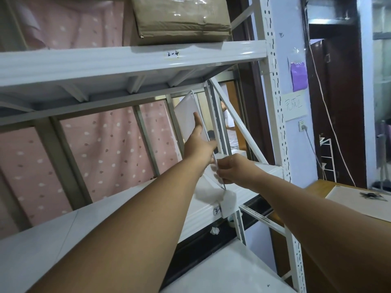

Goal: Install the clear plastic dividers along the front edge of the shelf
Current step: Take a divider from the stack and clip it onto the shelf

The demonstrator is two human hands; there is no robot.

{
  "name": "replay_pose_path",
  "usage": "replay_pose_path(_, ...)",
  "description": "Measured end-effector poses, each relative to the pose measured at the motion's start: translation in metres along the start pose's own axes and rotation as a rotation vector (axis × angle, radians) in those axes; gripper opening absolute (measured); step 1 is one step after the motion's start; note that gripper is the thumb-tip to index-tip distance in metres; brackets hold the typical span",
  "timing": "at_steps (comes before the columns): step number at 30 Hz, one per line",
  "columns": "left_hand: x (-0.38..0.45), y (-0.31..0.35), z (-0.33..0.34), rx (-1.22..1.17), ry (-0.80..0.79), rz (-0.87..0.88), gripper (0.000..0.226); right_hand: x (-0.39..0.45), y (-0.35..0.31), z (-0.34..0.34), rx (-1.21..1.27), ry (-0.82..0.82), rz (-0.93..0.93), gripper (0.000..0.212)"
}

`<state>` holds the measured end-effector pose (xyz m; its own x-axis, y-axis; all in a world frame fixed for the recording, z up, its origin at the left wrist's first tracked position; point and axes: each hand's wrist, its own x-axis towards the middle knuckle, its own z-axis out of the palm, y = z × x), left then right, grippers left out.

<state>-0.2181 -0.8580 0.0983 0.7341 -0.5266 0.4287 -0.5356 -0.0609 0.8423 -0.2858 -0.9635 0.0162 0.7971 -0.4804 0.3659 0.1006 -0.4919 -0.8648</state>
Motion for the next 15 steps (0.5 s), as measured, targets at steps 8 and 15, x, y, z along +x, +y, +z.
replay_pose_path(8, -0.002, 0.003, 0.002, 0.061, -0.028, -0.010, 0.100, 0.000, 0.005, 0.000, 0.023, 0.009, -0.021, 0.014)
replay_pose_path(15, 0.001, 0.000, 0.003, 0.073, -0.047, -0.041, 0.100, 0.003, 0.012, 0.003, -0.023, 0.030, -0.069, 0.018)
